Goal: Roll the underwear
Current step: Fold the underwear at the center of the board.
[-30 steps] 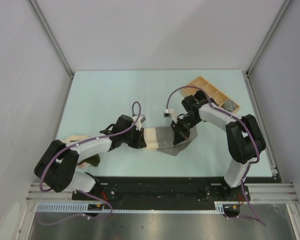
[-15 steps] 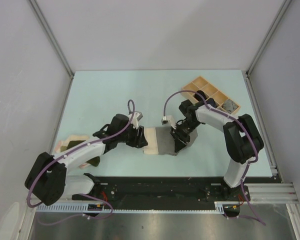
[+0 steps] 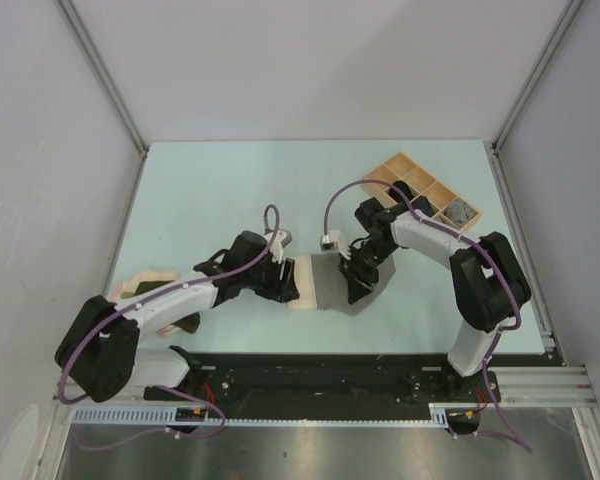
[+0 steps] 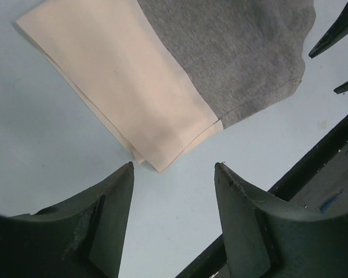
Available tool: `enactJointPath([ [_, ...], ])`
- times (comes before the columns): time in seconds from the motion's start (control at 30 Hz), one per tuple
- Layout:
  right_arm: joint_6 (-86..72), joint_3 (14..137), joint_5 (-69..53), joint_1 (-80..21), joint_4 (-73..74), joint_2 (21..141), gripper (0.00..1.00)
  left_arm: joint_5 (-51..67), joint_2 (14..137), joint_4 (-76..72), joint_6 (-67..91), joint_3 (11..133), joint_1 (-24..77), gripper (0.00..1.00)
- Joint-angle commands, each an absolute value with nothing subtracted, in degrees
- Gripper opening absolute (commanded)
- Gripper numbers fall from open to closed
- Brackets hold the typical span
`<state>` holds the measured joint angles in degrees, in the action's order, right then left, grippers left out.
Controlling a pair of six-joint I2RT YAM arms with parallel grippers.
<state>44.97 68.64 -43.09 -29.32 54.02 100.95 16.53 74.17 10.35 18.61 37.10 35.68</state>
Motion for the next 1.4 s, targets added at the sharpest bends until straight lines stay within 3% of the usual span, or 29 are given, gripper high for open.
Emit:
enactJointPath([
  [0.0,46.9,68.9,-42.7,-30.7,51.2,99.7,0.43,11.8,71.2,11.3,21.1,36.7,38.1,0.63],
  [0.17,43.3,67.2,-41.8,-35.1,48.0,101.0,0.41,9.2,71.2,8.3,26.4,33.8,38.1,0.63],
  [0.33,38.3,66.4,-41.4,-35.7,43.9,102.9,0.29,9.0,71.2,6.2,28.7,32.6,38.1,0.6],
  [0.5,37.3,66.4,-40.3,-35.9,42.7,104.1,0.29,7.6,69.4,5.2,29.5,31.0,38.1,0.6],
  [0.67,37.4,66.4,-37.4,-37.5,41.9,103.7,0.38,2.6,64.7,5.5,30.1,29.3,38.1,0.6],
  [0.93,37.4,66.4,-31.9,-42.1,40.5,102.6,0.45,-8.1,50.6,10.1,30.7,28.6,38.0,0.63],
  [1.23,36.7,66.4,-22.2,-45.6,37.4,102.6,0.39,-16.6,39.7,16.5,29.2,29.8,37.7,0.68],
  [1.37,36.7,66.4,-20.7,-45.9,36.5,102.5,0.3,-16.0,40.0,16.5,29.1,29.8,37.7,0.68],
])
